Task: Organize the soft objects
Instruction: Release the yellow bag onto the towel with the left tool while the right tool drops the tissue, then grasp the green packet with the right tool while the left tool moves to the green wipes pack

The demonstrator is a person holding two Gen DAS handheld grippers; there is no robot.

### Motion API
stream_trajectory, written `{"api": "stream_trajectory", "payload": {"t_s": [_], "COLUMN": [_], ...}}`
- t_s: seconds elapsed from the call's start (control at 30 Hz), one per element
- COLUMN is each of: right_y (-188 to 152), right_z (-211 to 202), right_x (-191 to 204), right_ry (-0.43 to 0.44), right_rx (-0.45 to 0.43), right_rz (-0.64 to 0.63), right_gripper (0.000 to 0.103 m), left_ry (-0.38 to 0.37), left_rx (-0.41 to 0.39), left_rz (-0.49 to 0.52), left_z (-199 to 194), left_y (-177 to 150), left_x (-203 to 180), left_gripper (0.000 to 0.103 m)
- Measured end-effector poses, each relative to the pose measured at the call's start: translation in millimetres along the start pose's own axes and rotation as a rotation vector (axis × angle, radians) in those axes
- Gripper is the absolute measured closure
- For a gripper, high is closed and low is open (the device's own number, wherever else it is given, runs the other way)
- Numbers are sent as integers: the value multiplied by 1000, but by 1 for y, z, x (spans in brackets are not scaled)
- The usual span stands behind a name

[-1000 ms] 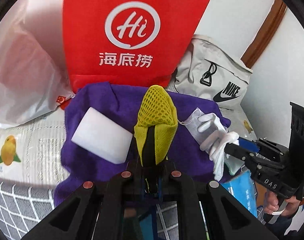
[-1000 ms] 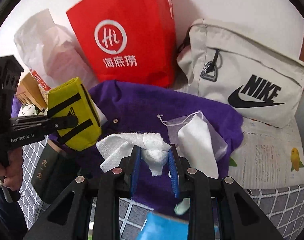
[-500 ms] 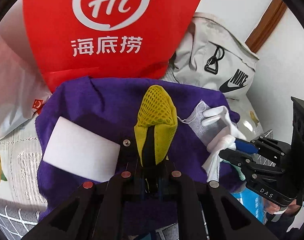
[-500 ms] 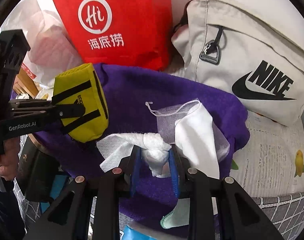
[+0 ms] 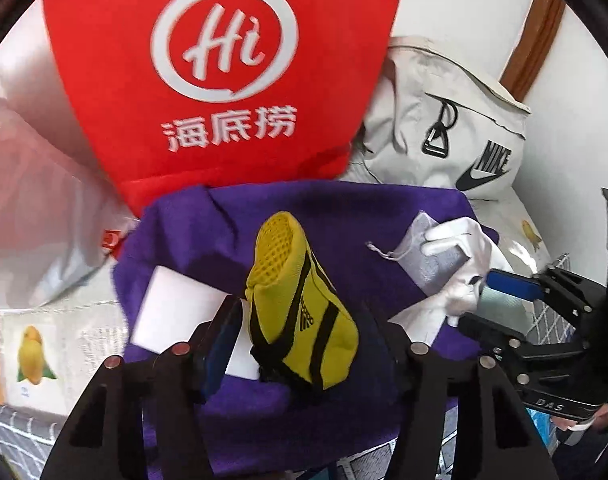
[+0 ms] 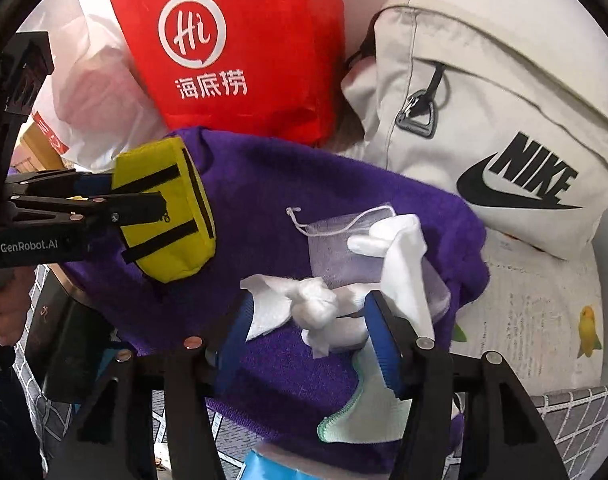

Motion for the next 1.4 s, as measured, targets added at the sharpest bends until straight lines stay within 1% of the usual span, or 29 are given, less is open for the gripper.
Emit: {"api": "stream_trajectory", "payload": {"t_s": [0.13,0.23,0.4,0.5,0.63,0.93,1.1,1.17,1.3,1.4], "right_y": [-3,-8,-29,-53,-95,-171,-208,-224,-243,-248], "right_z": [-14,-29,-65,-86,-111,-143,-148,-144,-130,-117], "right_x": [2,3,7,14,26,33,33,34,37,35], "right_ry": [5,9,33,60,105,136,151,160,145,132], "right_rx": [-17,-38,-81,-93,-91,-78,-59,-35,-11,-7], "right_rz": [10,7,-13,-34,-70,-108,-142,-176,-233,-246], "right_gripper": [46,46,46,46,46,46,46,46,46,46], "left_ry": [44,103,132,154,151,145,135,133,113,111], "left_rx": [-12,-32,-61,-70,-81,-90,-84,-81,-77,-76], "left_rz": [-2,-16,-15,-11,-11,-26,-59,-66,-83,-85], "left_z": [-15,-33,-63,-80,-98,-121,-125,-126,-127,-128], "left_y": [-3,-8,-21,-33,-55,-106,-141,-153,-178,-193], "left_x": [1,3,-2,-10,-25,-59,-69,-72,-78,-82], "left_gripper": [45,44,40,38,38,38,38,38,38,38]}}
Point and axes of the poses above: each gripper's, at about its wrist camera, not at the fingertips, and z roughly the way its jaws point, x to its left, y to its top, the point moved 2 cm from there along z, roughly the way its jaws point, and after that the axes turned 14 degrees about z, right-handed, at the moved point
